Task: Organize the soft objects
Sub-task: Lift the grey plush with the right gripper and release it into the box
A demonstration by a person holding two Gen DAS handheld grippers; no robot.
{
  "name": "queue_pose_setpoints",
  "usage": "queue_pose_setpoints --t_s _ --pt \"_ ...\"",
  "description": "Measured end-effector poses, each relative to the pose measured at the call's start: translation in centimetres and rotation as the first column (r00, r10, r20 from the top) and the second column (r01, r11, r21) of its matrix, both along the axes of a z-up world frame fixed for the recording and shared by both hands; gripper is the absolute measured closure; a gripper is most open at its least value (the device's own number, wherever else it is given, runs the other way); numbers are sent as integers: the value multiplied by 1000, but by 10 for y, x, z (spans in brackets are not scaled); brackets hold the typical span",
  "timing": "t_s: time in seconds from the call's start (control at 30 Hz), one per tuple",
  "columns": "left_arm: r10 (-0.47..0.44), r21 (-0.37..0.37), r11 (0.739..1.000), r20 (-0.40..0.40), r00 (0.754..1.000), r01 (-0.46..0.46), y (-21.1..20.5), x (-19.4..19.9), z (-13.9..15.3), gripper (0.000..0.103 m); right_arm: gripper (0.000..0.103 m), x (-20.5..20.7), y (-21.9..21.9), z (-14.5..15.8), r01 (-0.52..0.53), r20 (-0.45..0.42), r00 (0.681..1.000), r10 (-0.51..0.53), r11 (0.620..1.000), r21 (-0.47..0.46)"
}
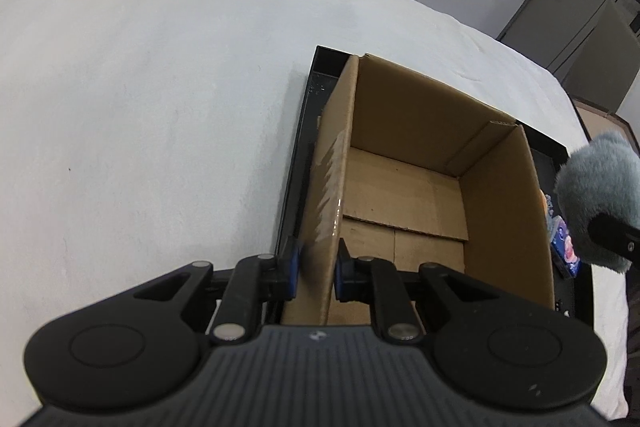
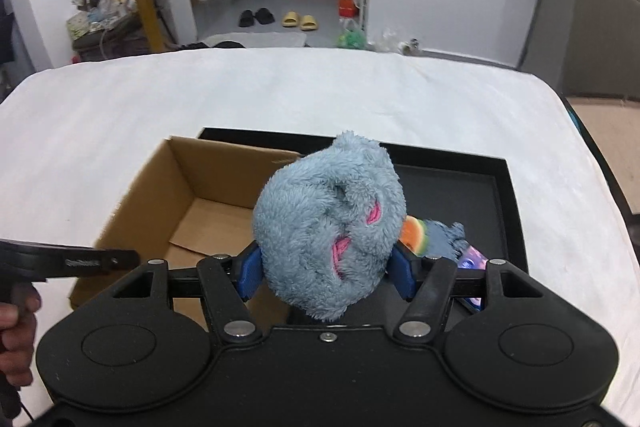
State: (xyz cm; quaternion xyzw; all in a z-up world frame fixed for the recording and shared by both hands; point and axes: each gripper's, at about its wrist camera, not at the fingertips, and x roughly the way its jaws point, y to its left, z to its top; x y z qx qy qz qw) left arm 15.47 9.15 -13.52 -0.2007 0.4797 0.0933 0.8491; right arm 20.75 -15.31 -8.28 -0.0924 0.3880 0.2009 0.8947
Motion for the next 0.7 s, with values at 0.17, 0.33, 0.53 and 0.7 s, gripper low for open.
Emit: queue_pose_setpoints --t_s 0.17,0.33,0.53,0.7 --pt "-39 -34 999 10 999 39 5 2 -2 85 42 1 17 5 -37 15 999 37 999 5" --pt "-51 -76 996 15 999 52 12 4 -6 83 42 1 37 3 -72 17 997 72 997 6" --pt "-62 -103 993 22 998 64 12 5 -10 82 42 -2 54 -3 -103 7 995 103 995 14" --pt "-53 -134 989 33 998 57 14 6 -14 81 42 2 61 -8 -109 -10 994 109 994 25"
